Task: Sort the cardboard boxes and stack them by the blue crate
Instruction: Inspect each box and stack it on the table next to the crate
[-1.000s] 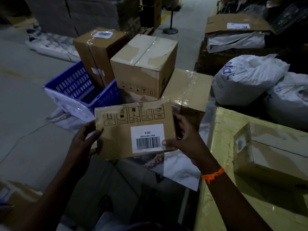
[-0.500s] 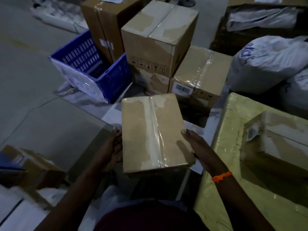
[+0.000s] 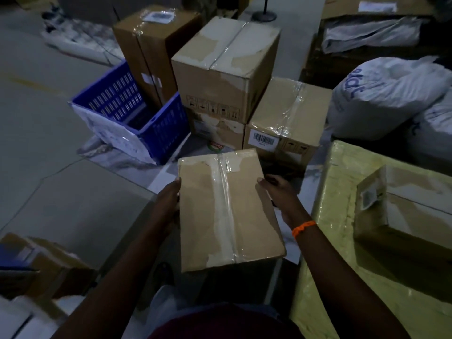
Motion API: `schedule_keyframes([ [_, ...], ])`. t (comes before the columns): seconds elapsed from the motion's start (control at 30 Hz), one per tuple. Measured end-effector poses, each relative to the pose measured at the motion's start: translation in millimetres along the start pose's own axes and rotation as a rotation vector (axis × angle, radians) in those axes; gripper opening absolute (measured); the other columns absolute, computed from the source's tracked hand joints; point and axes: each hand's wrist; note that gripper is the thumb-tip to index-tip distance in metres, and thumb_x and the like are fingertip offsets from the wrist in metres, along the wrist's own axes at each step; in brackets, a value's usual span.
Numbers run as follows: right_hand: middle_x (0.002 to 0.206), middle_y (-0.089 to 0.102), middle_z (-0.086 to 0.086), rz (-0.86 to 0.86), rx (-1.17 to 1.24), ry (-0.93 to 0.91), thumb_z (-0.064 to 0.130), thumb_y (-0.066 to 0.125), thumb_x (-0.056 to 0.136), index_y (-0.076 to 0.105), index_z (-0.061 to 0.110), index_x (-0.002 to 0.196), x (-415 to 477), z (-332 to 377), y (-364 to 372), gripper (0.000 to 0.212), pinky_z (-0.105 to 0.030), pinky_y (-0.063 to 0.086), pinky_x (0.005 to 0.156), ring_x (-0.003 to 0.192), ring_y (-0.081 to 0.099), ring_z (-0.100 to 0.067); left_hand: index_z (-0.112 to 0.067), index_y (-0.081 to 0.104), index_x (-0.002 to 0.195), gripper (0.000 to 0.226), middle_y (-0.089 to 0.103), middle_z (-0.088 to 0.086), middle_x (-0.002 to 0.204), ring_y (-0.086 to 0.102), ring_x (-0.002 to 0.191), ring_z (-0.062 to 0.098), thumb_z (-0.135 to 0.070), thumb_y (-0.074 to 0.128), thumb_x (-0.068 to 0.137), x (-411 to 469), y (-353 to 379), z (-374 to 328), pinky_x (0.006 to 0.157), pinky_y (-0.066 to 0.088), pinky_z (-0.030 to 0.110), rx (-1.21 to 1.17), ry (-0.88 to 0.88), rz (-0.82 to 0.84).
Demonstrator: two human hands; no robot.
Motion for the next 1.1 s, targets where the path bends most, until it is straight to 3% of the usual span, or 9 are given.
schedule_keyframes([
  [0.1, 0.125, 0.072, -0.004, 0.06, -0.045, -0.044, 0.032, 0.068, 0.099, 0.066, 0.019, 0.135, 4.0, 9.6, 10.3, 0.038, -0.045, 0.056, 0.101, 0.115, 0.067, -0.022, -0.021, 0.061, 0.111, 0.025, 0.064, 0.0, 0.106, 0.061, 0.093, 0.016, -0.043, 0.049, 0.104, 4.2, 9.1, -14.0, 0.074, 0.048, 0.037, 0.01, 0.006, 0.033],
  [0.23, 0.116, 0.075, 0.002, 0.041, -0.002, -0.078, 0.037, 0.068, 0.099, 0.068, 0.025, 0.125, -9.5, 14.8, 6.3, 0.029, -0.048, 0.056, 0.101, 0.111, 0.07, -0.02, -0.023, 0.052, 0.143, 0.045, 0.063, 0.006, 0.13, 0.061, 0.113, 0.024, -0.045, 0.051, 0.104, 5.6, 2.2, -15.8, 0.073, 0.05, 0.036, -0.018, 0.018, 0.013],
  [0.47, 0.121, 0.074, -0.005, -0.07, 0.166, -0.223, 0.067, 0.07, 0.085, 0.068, 0.023, 0.124, -43.5, 44.2, -24.6, 0.059, -0.056, 0.05, 0.107, 0.118, 0.068, -0.025, -0.03, 0.058, 0.131, 0.043, 0.062, -0.002, 0.13, 0.059, 0.12, 0.018, -0.058, 0.053, 0.099, -10.0, 10.4, -39.8, 0.088, 0.052, 0.044, -0.086, 0.233, 0.037],
  [0.57, 0.123, 0.074, 0.0, -0.107, 0.184, -0.286, 0.057, 0.057, 0.097, 0.063, 0.024, 0.135, -55.0, 63.7, -37.5, 0.051, -0.044, 0.056, 0.098, 0.116, 0.07, -0.02, -0.031, 0.061, 0.127, 0.038, 0.064, -0.005, 0.129, 0.059, 0.119, 0.011, -0.055, 0.048, 0.102, -17.5, 21.4, -54.4, 0.089, 0.052, 0.041, -0.127, 0.298, 0.068],
  [0.7, 0.088, 0.078, 0.016, -0.16, 0.185, -0.261, 0.046, 0.042, 0.107, 0.063, 0.032, 0.118, -59.1, 66.0, -54.6, 0.028, -0.02, 0.057, 0.066, 0.084, 0.074, 0.001, -0.03, 0.062, 0.113, 0.032, 0.065, -0.011, 0.118, 0.059, 0.115, 0.006, -0.054, 0.045, 0.102, -24.1, 33.4, -61.5, 0.086, 0.052, 0.037, -0.183, 0.286, 0.074],
  [0.77, 0.093, 0.077, 0.014, -0.157, 0.179, -0.25, 0.05, 0.043, 0.104, 0.06, 0.031, 0.119, -64.4, 60.0, -57.0, 0.03, -0.014, 0.055, 0.062, 0.082, 0.073, 0.005, -0.034, 0.061, 0.112, 0.032, 0.065, -0.013, 0.115, 0.06, 0.111, 0.005, -0.058, 0.045, 0.099, -24.7, 34.9, -55.5, 0.087, 0.052, 0.037, -0.19, 0.269, 0.099],
  [0.97, 0.123, 0.071, 0.001, -0.241, 0.083, -0.283, 0.083, 0.071, 0.072, 0.059, 0.043, 0.116, -73.8, 34.7, -51.3, 0.06, -0.053, 0.057, 0.096, 0.111, 0.071, -0.022, -0.016, 0.052, 0.134, 0.046, 0.061, 0.003, 0.129, 0.061, 0.109, 0.01, -0.04, 0.062, 0.096, -24.7, 34.5, -33.0, 0.093, 0.055, 0.041, -0.067, 0.24, 0.016],
  [1.03, 0.123, 0.071, 0.001, -0.278, 0.04, -0.293, 0.08, 0.072, 0.073, 0.058, 0.035, 0.123, -75.4, 35.6, -48.5, 0.068, -0.046, 0.06, 0.093, 0.11, 0.071, -0.02, -0.018, 0.052, 0.133, 0.045, 0.06, 0.003, 0.132, 0.061, 0.112, 0.012, -0.039, 0.064, 0.095, -22.9, 32.5, -31.4, 0.099, 0.054, 0.045, -0.029, 0.269, 0.009],
  [1.1, 0.125, 0.066, 0.001, -0.347, -0.074, -0.338, 0.064, 0.072, 0.084, 0.056, 0.026, 0.129, -80.3, 41.7, -44.7, 0.061, -0.021, 0.056, 0.082, 0.106, 0.068, -0.009, -0.02, 0.05, 0.136, 0.047, 0.058, -0.001, 0.134, 0.058, 0.12, 0.014, -0.037, 0.066, 0.095, -20.1, 32.8, -32.2, 0.101, 0.052, 0.04, 0.046, 0.357, -0.004],
])
Point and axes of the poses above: each hand's wrist, its own x-axis towards the middle knuckle, its own y-axis out of the palm, z = x × y
